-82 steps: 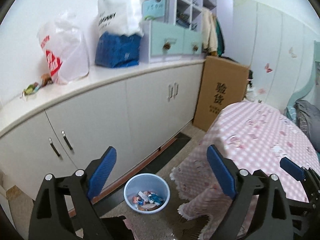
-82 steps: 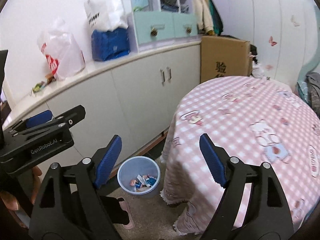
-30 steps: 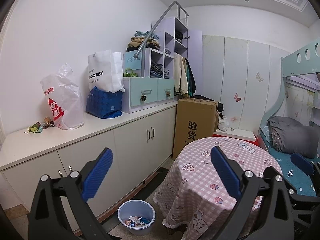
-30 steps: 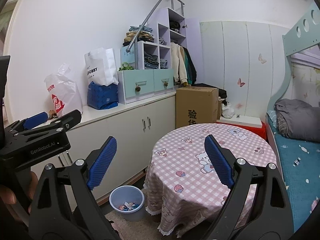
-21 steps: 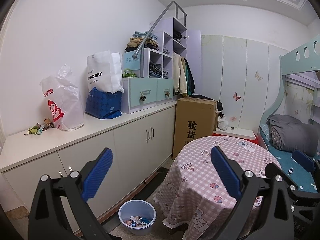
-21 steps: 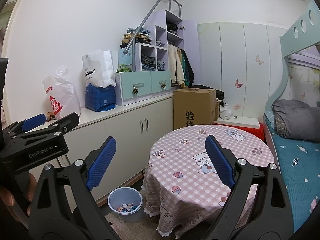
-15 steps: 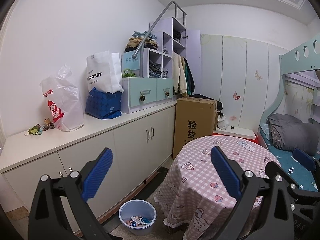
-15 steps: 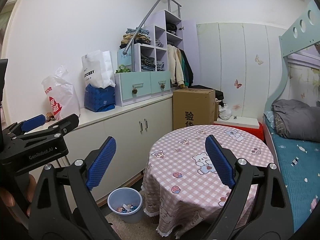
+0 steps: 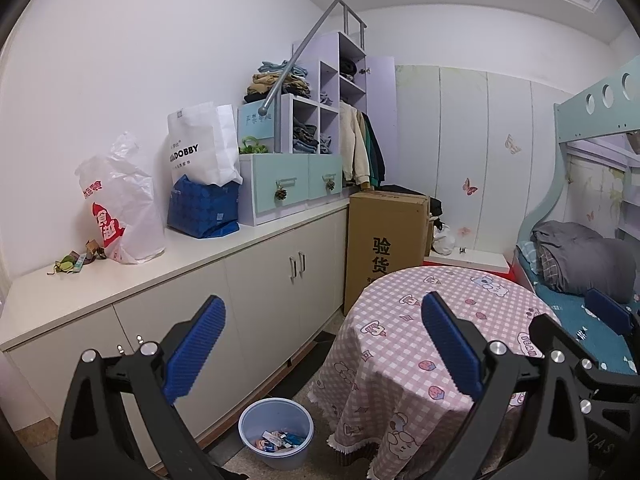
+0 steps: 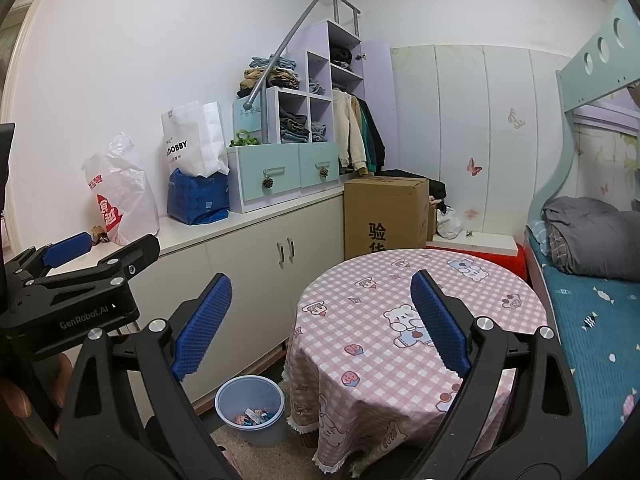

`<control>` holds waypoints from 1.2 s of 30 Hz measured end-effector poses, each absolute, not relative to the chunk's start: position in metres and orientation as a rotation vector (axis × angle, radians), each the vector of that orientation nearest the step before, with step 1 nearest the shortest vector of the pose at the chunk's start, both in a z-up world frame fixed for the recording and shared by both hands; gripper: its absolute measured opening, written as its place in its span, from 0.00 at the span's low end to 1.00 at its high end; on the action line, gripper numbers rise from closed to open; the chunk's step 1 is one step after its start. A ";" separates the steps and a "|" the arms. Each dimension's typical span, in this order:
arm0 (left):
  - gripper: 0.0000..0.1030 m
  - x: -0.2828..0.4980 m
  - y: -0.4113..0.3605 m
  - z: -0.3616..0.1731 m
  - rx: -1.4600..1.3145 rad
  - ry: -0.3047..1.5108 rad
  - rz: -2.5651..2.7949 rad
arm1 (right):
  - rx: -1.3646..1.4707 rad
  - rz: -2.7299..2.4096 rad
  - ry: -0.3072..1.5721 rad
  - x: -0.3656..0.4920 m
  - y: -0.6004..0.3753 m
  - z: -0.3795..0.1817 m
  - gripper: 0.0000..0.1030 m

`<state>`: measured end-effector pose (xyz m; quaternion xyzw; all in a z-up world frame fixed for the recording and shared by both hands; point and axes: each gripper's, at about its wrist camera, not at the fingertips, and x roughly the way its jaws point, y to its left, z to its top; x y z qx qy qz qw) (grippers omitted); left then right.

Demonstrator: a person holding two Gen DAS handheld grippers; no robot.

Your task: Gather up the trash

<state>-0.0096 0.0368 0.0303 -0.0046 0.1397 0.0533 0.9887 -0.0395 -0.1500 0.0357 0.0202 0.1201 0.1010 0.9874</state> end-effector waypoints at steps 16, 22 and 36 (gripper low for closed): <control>0.94 -0.010 0.035 0.030 -0.001 0.281 0.100 | 0.042 0.201 0.239 -0.039 -0.151 0.036 0.87; 0.94 -0.011 0.034 0.030 -0.001 0.282 0.099 | 0.041 0.199 0.237 -0.039 -0.151 0.036 0.87; 0.94 -0.011 0.033 0.030 0.002 0.284 0.099 | 0.043 0.191 0.242 -0.040 -0.150 0.036 0.87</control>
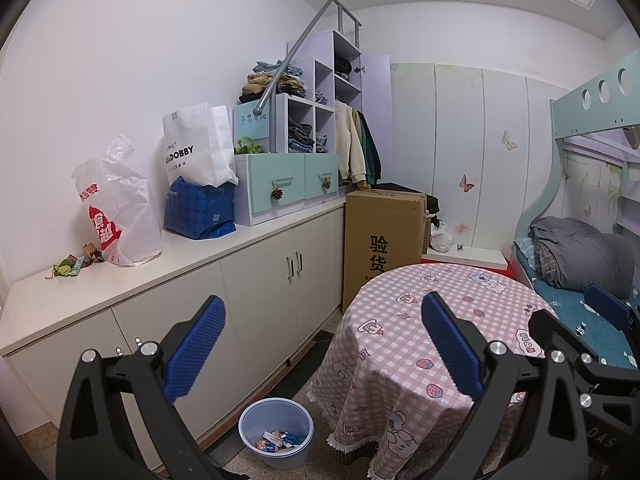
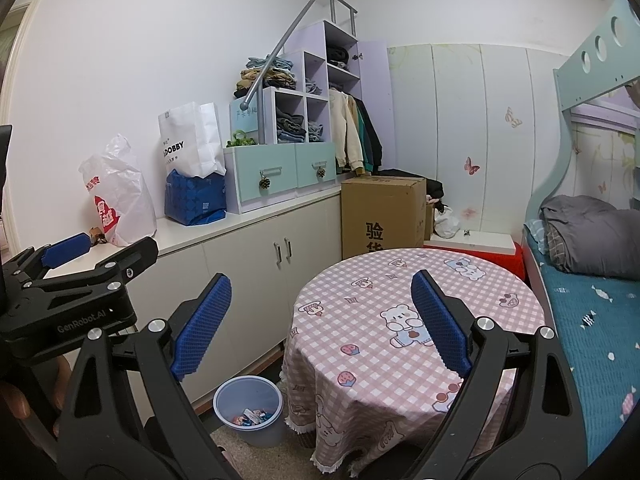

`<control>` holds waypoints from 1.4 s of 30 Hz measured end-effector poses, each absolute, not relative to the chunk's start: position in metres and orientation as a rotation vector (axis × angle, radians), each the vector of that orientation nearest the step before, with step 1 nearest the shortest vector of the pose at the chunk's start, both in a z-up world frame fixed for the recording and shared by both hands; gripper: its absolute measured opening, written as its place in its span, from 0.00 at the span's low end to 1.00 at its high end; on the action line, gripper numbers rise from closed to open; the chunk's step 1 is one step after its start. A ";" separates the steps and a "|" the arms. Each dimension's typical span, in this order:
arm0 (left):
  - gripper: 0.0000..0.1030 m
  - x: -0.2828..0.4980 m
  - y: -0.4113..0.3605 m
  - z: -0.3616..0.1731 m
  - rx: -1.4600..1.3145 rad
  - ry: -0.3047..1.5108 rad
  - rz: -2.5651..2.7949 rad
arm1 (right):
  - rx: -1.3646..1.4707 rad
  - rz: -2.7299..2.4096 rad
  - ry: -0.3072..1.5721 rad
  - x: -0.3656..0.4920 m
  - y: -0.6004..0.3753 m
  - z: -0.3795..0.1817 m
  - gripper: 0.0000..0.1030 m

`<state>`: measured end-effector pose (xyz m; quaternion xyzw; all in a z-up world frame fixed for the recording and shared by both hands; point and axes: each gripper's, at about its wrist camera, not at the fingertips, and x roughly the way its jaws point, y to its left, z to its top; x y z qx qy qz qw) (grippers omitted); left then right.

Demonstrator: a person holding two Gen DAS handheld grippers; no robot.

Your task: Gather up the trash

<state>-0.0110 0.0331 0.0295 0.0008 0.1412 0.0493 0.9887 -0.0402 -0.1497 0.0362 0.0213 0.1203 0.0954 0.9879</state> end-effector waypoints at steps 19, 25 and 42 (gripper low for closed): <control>0.94 -0.010 0.032 0.027 0.011 0.290 0.087 | 0.047 0.189 0.245 -0.040 -0.151 0.035 0.87; 0.94 -0.009 0.035 0.025 0.016 0.295 0.083 | 0.048 0.189 0.244 -0.041 -0.152 0.035 0.87; 0.94 -0.005 0.042 0.021 0.011 0.303 0.077 | 0.050 0.186 0.244 -0.041 -0.154 0.030 0.87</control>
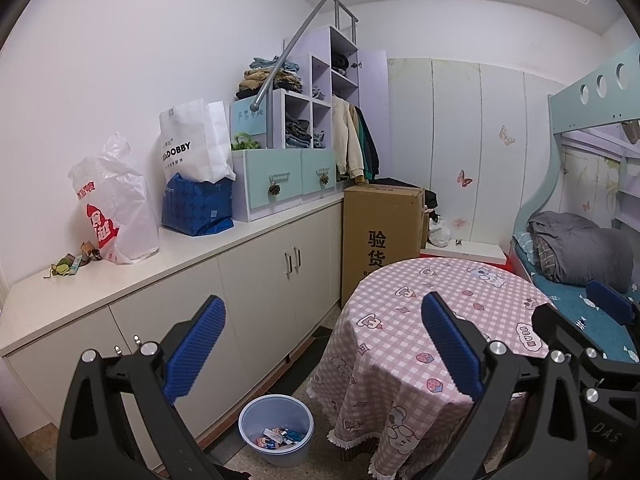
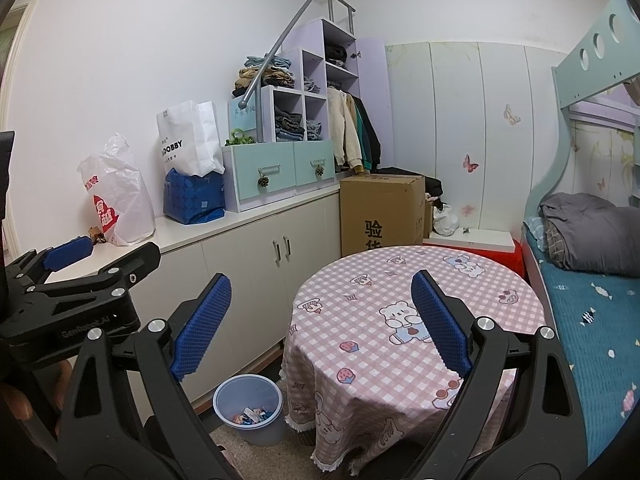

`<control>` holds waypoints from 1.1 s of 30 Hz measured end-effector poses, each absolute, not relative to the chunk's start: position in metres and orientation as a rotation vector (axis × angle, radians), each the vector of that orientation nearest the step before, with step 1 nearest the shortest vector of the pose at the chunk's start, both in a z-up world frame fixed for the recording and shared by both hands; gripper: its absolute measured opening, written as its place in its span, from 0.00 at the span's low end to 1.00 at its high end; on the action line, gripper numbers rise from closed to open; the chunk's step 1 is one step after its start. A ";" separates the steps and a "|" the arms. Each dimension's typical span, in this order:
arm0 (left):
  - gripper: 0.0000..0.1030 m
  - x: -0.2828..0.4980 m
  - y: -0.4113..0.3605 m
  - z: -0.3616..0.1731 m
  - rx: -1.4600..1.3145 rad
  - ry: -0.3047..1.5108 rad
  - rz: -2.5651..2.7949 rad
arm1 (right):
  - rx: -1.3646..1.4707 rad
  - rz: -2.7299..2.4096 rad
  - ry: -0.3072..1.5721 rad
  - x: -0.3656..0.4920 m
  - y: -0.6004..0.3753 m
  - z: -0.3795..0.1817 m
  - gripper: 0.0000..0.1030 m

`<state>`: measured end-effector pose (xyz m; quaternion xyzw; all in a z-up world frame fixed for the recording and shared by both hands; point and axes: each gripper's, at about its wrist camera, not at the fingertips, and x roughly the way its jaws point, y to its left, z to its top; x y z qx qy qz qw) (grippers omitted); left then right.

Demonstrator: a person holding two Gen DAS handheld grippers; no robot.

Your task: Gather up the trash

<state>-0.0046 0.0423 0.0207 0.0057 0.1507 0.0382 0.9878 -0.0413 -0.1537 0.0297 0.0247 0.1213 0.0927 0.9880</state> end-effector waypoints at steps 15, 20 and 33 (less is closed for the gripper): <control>0.94 -0.003 0.042 0.020 0.024 0.302 0.068 | 0.062 0.177 0.243 -0.043 -0.154 0.028 0.87; 0.94 -0.003 0.042 0.020 0.025 0.302 0.067 | 0.063 0.178 0.244 -0.042 -0.154 0.029 0.87; 0.94 -0.002 0.044 0.021 0.028 0.300 0.072 | 0.063 0.183 0.251 -0.039 -0.150 0.026 0.87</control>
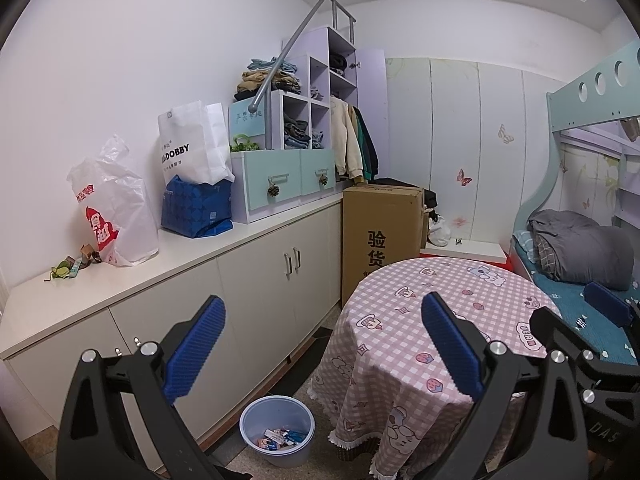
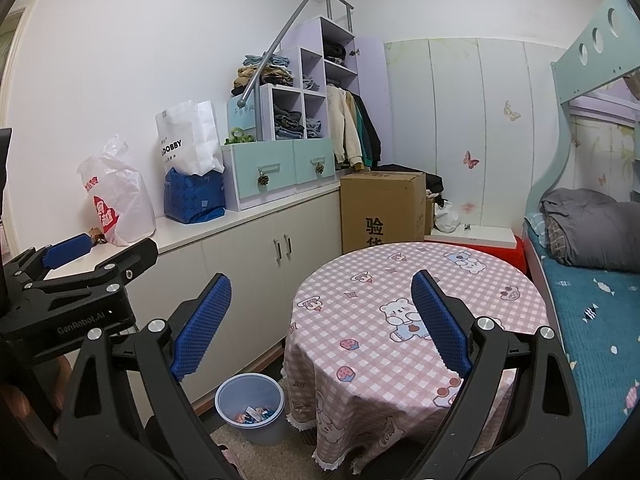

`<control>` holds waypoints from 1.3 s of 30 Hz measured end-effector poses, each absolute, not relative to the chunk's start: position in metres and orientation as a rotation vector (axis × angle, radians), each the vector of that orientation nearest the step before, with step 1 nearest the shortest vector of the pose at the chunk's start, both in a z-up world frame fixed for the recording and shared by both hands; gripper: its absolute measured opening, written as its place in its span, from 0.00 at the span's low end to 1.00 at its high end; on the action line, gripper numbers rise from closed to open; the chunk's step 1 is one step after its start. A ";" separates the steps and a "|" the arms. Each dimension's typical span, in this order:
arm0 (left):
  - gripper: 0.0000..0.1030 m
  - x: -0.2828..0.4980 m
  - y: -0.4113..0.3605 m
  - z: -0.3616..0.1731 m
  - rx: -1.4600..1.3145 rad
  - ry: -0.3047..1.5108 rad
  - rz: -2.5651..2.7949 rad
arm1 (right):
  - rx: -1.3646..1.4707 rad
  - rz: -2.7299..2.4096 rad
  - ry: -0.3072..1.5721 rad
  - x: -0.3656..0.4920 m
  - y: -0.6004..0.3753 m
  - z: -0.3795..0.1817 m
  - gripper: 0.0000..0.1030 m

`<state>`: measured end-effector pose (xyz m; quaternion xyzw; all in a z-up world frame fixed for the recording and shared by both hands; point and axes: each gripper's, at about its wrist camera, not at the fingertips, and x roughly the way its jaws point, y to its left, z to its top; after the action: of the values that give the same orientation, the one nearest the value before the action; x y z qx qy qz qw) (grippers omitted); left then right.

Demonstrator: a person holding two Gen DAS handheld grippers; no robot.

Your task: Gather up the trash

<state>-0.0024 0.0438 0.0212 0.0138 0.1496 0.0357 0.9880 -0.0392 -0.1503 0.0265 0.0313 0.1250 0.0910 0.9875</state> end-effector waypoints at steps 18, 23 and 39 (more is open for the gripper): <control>0.94 -0.001 0.047 0.019 0.028 0.313 0.076 | 0.061 0.192 0.271 -0.036 -0.145 0.024 0.87; 0.94 0.000 0.048 0.018 0.024 0.314 0.076 | 0.061 0.192 0.271 -0.037 -0.144 0.025 0.87; 0.94 -0.001 0.047 0.017 0.027 0.315 0.077 | 0.064 0.192 0.275 -0.035 -0.145 0.024 0.87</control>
<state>-0.0007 0.0474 0.0165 0.0136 0.1570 0.0383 0.9868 -0.0354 -0.1451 0.0242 0.0317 0.1366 0.0955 0.9855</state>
